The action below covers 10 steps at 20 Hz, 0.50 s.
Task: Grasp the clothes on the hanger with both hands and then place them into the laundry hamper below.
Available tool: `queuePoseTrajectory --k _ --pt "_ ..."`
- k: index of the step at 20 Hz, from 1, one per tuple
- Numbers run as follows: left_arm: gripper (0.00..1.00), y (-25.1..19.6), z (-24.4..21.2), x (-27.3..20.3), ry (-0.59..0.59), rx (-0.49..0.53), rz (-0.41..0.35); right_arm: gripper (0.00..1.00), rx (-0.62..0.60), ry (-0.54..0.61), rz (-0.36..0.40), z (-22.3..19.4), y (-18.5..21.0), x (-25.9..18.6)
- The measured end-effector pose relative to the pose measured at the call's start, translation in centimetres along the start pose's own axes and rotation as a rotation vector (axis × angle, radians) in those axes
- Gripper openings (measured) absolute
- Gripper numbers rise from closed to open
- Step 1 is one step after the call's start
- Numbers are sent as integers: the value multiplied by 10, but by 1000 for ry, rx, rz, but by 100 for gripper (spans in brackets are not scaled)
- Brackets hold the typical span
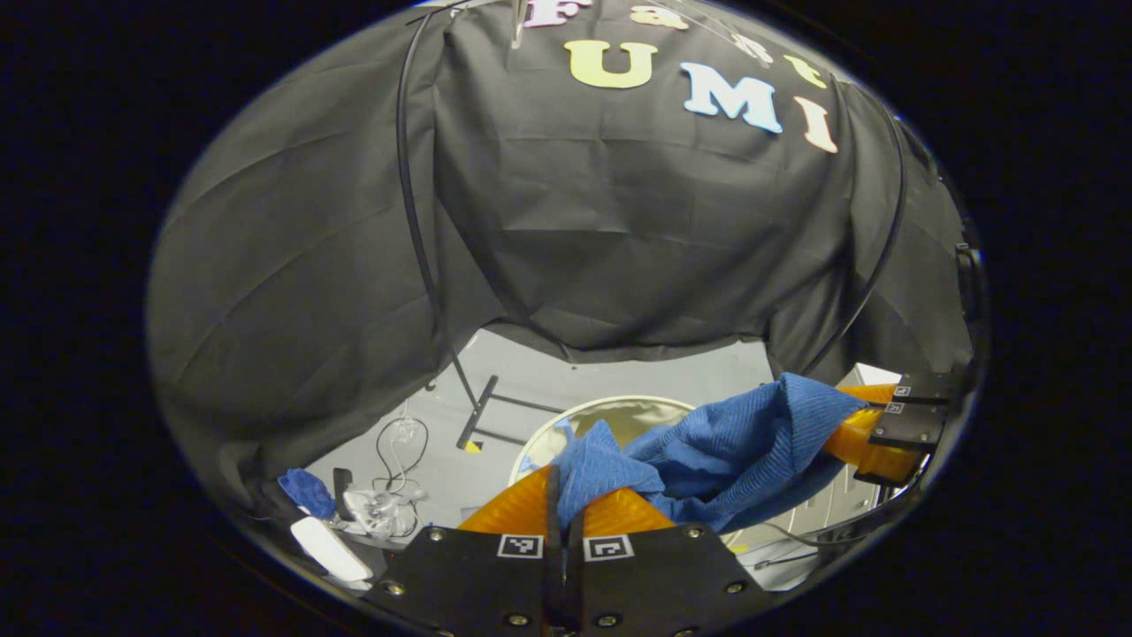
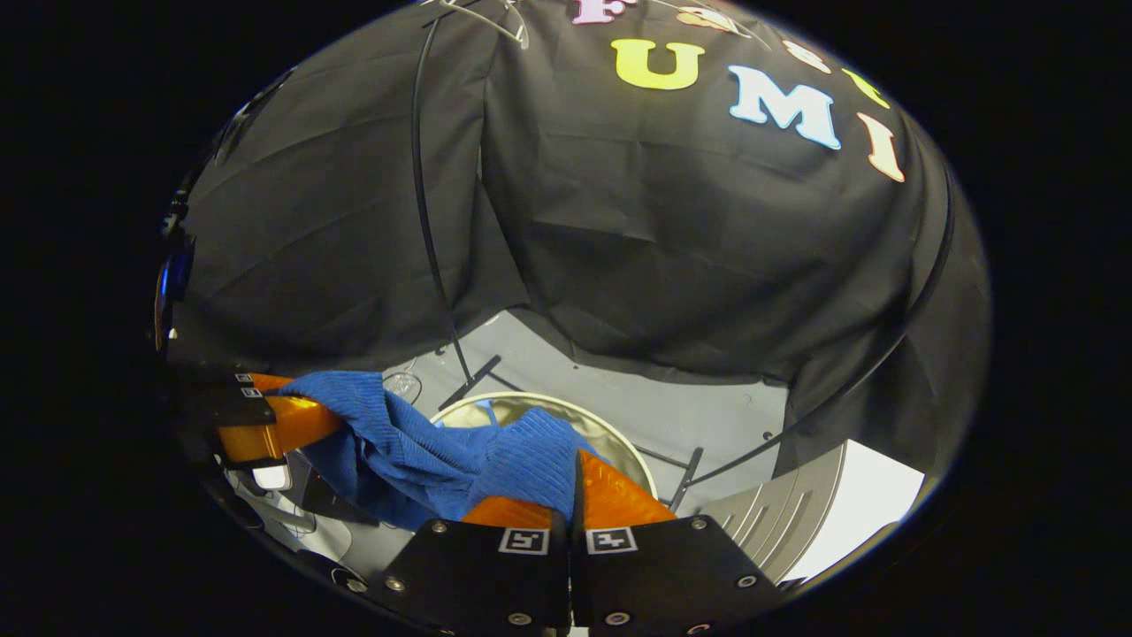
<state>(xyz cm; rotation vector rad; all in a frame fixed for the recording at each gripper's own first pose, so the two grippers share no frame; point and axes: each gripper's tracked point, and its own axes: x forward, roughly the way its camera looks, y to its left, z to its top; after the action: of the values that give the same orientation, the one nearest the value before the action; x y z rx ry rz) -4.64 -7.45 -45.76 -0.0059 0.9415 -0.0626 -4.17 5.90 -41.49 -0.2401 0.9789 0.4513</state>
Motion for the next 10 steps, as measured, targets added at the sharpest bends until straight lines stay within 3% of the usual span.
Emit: queuePoseTrajectory --k 4,6,8,9,10 --pt "2 -8 -12 6 36 22 -15 2 9 60 -15 -27 10 6" --pt "9 -9 -15 10 46 19 -22 4 16 80 -31 -34 6 8" --pt "65 -2 -10 7 29 8 -7 14 42 91 -30 -42 4 7" --pt "94 4 -7 3 20 10 7 31 54 90 -29 -43 2 8" --pt "95 7 -6 3 16 10 17 47 63 75 -32 -41 1 9"
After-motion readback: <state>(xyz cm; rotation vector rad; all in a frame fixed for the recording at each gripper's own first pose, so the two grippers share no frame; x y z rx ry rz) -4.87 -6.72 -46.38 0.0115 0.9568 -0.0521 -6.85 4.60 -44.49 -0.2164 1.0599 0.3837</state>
